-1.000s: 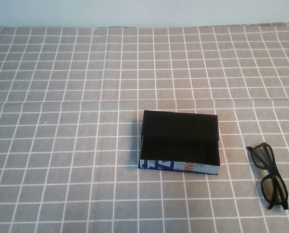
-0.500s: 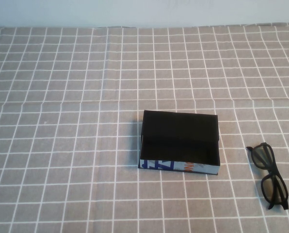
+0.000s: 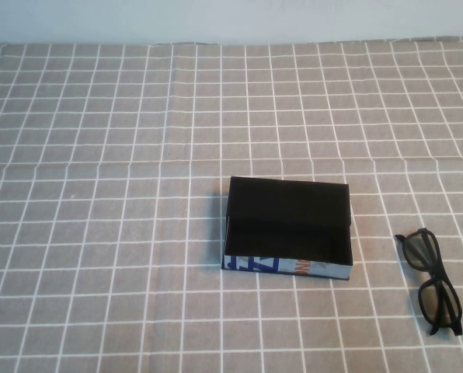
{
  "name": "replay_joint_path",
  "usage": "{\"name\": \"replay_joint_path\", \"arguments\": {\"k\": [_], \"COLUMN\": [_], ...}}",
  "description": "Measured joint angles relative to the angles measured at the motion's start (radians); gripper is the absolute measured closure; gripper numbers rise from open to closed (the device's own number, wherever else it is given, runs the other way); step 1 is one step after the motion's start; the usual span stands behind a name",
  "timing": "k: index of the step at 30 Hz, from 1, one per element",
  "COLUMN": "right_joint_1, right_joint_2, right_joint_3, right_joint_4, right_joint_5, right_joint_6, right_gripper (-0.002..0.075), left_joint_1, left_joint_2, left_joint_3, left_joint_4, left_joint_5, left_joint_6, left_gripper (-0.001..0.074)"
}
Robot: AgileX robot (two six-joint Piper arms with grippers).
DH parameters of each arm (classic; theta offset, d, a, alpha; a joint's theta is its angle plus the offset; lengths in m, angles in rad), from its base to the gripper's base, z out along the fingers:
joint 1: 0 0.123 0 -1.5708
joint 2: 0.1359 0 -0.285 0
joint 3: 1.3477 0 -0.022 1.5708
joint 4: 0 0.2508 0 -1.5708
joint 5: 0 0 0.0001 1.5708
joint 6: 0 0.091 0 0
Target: Take glasses out of glasses case
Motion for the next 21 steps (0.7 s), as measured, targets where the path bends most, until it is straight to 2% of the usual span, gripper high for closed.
{"name": "replay_joint_path", "arguments": {"k": [6,13,21], "right_joint_1": [-0.009,-0.097,-0.100], "right_joint_2": [-0.070,-0.098,-0.208], "right_joint_3": [0.247,0.384,0.462], "right_joint_4": [-0.037,-0.066,-0.066], "right_joint_5": [-0.202,-0.203,-0.198], "right_joint_6": [-0.002,0.043,0.053], "right_gripper": [0.0743,0.0743,0.0743], "left_joint_1": [0.000,0.000,0.000], "left_joint_2": [0.000,0.000,0.000], "left_joint_3": [0.000,0.000,0.000], "left_joint_4": [0.000,0.000,0.000], "left_joint_5": [0.000,0.000,0.000], "left_joint_6": [0.000,0.000,0.000], "left_gripper": [0.0740,0.0739,0.0739]}}
